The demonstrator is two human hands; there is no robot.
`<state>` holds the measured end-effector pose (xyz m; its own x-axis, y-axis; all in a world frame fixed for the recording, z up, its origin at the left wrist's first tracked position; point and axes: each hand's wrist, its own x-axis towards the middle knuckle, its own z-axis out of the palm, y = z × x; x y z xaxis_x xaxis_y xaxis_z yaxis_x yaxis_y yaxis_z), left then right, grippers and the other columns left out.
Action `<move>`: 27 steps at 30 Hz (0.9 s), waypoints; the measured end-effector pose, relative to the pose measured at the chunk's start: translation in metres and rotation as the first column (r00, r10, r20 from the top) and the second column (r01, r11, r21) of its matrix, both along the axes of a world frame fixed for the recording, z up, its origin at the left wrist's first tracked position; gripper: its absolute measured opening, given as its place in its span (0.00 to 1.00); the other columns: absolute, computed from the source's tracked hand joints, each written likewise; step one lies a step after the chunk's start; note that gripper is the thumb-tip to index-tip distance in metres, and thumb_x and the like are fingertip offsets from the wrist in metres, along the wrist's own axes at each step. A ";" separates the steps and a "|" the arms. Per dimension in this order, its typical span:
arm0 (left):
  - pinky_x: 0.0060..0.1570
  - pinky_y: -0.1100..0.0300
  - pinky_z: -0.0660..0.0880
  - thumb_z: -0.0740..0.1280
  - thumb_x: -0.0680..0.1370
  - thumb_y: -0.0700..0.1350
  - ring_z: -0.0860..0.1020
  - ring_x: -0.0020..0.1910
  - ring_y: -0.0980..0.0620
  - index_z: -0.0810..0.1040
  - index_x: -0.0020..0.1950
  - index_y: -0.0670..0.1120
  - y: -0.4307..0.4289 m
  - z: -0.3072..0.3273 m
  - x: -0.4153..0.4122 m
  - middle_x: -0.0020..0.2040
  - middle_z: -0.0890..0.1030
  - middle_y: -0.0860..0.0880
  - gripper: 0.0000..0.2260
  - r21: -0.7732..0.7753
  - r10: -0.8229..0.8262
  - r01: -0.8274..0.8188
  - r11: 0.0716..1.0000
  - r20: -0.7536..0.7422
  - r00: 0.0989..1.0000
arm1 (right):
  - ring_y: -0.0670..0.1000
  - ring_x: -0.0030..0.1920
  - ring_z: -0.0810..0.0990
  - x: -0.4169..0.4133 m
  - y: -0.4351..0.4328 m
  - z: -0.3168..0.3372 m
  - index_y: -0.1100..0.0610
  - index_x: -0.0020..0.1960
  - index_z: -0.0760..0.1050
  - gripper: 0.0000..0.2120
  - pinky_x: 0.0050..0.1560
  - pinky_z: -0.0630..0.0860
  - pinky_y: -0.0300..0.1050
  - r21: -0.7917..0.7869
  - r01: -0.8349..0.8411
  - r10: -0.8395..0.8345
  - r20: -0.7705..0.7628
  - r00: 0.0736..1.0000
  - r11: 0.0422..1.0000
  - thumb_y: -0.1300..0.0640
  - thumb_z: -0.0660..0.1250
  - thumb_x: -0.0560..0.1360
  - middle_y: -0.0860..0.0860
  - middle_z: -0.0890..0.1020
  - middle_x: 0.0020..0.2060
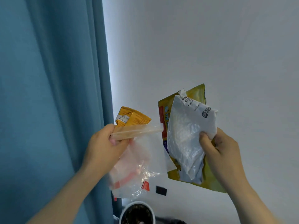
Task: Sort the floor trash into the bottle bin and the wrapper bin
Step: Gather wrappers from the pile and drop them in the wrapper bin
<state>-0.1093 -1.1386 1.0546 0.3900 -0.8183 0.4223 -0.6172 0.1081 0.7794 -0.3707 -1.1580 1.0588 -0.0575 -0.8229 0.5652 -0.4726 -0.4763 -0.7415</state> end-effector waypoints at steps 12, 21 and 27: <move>0.36 0.53 0.81 0.71 0.73 0.55 0.79 0.37 0.51 0.76 0.43 0.51 -0.159 -0.060 -0.036 0.37 0.80 0.53 0.09 0.183 -0.335 0.329 0.926 0.000 0.942 | 0.43 0.41 0.80 -0.032 -0.079 -0.064 0.48 0.48 0.73 0.06 0.36 0.73 0.31 0.236 0.322 -0.306 -0.103 0.946 0.917 0.47 0.60 0.79 0.40 0.79 0.41; 0.30 0.59 0.72 0.71 0.73 0.49 0.76 0.32 0.53 0.76 0.40 0.50 -0.233 -0.119 -0.069 0.33 0.77 0.52 0.06 0.304 -0.503 0.472 0.828 0.028 0.864 | 0.47 0.36 0.79 -0.049 -0.106 -0.115 0.52 0.40 0.72 0.10 0.29 0.72 0.37 0.387 0.452 -0.415 -0.181 0.892 0.804 0.52 0.60 0.79 0.47 0.80 0.36; 0.31 0.57 0.71 0.70 0.72 0.48 0.77 0.34 0.52 0.75 0.40 0.50 -0.266 -0.171 -0.100 0.34 0.78 0.52 0.05 0.415 -0.554 0.485 0.769 0.056 0.830 | 0.52 0.33 0.75 -0.081 -0.129 -0.170 0.59 0.39 0.72 0.12 0.31 0.68 0.44 0.501 0.492 -0.449 -0.213 0.868 0.712 0.53 0.61 0.79 0.54 0.78 0.33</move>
<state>-0.2095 -1.4047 0.8836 -0.1890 -0.9798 0.0656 -0.6732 0.1779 0.7177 -0.4519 -1.2867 0.8886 -0.4959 -0.8652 0.0744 -0.5903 0.2731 -0.7596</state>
